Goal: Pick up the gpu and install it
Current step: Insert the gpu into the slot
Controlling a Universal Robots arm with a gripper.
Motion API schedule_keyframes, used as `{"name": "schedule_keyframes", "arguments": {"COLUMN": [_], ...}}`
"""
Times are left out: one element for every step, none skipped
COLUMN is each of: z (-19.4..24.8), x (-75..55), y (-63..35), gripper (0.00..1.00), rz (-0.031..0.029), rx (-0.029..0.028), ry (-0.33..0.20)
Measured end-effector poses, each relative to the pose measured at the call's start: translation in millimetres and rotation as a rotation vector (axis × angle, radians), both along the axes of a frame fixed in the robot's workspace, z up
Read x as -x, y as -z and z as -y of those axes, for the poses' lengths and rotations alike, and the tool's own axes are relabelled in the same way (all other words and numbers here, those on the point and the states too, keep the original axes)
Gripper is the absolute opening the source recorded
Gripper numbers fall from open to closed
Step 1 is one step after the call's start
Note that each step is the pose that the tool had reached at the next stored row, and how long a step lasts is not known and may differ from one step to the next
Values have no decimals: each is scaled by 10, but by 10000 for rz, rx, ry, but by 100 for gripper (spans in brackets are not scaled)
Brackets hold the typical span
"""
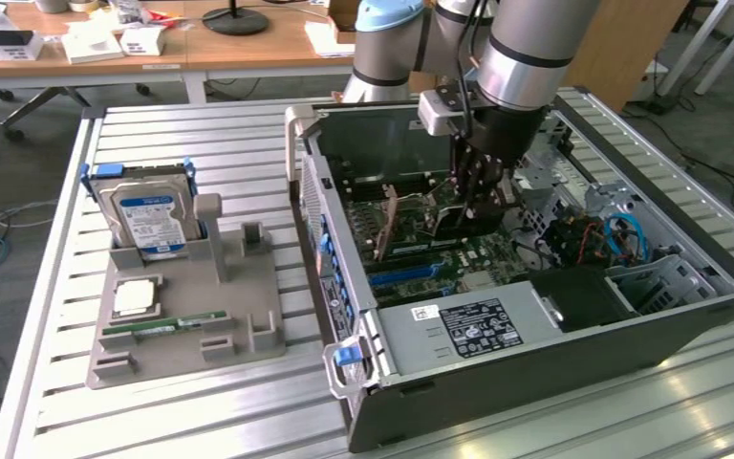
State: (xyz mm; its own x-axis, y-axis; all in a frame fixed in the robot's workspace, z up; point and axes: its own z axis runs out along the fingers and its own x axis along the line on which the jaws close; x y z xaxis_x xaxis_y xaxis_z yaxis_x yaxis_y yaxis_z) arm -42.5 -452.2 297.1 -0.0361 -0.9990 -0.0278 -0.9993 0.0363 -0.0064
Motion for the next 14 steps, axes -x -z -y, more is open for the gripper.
{"name": "schedule_keyframes", "arguments": {"z": [0,0,0,0,-1,-1,0,0,-1,-1,-1,-1,-1,-1], "x": [0,0,0,0,4,11,19,30,44,60,77,96,113,127], "y": [0,0,0,0,1,3,5,7,9,10,11,11,11,12], "gripper": [26,26,26,26,26,26,26,26,26,26,26,26,26,26], "rz": [0,0,0,0,0,0,0,1,0,2,2,4,7,11], "rx": [0,1,0,0,1,1,0,0,-1,-1,-1,0,0,0], "ry": [-1,0,-1,0,2,3,1,0,0,-1,0,0,0,1]}}
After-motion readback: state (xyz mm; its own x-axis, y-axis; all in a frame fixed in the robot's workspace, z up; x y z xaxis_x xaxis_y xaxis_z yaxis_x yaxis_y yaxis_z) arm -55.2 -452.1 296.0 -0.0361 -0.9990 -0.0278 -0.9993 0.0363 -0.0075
